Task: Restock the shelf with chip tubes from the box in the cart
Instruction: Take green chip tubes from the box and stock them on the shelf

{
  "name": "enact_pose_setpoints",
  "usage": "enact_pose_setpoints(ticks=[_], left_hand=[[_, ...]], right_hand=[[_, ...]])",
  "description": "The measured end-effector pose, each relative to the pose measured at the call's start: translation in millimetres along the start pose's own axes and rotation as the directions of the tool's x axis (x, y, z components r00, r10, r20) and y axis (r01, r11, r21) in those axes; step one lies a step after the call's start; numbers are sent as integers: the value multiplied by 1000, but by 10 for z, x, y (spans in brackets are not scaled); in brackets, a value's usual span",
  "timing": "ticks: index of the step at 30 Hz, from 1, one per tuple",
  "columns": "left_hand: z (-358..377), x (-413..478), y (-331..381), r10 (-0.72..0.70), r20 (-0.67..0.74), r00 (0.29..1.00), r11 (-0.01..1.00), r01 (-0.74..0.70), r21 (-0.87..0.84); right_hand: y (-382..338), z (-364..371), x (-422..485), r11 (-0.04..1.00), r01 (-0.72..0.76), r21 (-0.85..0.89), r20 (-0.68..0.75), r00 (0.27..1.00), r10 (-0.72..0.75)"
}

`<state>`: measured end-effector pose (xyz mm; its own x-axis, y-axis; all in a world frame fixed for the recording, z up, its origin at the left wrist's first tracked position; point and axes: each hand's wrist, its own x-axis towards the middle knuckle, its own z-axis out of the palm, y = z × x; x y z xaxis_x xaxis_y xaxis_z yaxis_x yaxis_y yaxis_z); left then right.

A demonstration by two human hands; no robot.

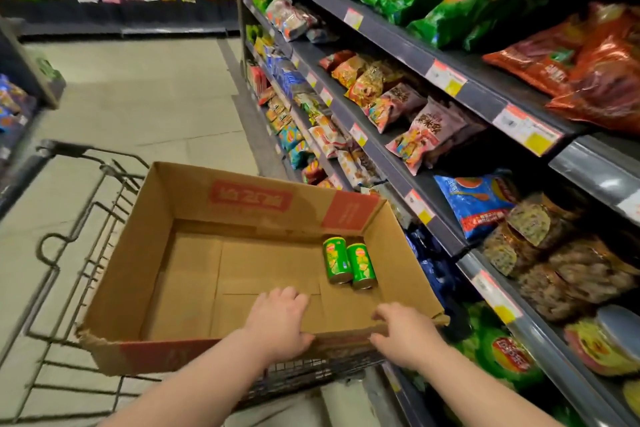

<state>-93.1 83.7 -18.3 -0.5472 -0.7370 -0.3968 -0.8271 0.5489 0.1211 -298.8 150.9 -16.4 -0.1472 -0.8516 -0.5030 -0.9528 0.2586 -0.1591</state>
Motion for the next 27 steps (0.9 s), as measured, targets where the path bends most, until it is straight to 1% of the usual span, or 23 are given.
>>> enact_pose_setpoints(ticks=[3, 7, 12, 17, 27], left_hand=[[60, 111, -89, 7, 33, 999, 1000, -6, -28], [110, 216, -138, -4, 104, 995, 998, 11, -69], [72, 433, -253, -75, 113, 991, 994, 83, -67], [49, 780, -289, -142, 173, 975, 987, 152, -47], [288, 1589, -195, -163, 314, 935, 982, 183, -38]], right_hand=[[4, -25, 156, 1000, -11, 10, 14, 1000, 11], [40, -10, 394, 1000, 3, -19, 59, 998, -2], [149, -42, 850, 998, 26, -59, 109, 994, -19], [328, -102, 1359, 997, 45, -56, 158, 987, -36], [668, 44, 2277, 998, 33, -54, 287, 958, -17]])
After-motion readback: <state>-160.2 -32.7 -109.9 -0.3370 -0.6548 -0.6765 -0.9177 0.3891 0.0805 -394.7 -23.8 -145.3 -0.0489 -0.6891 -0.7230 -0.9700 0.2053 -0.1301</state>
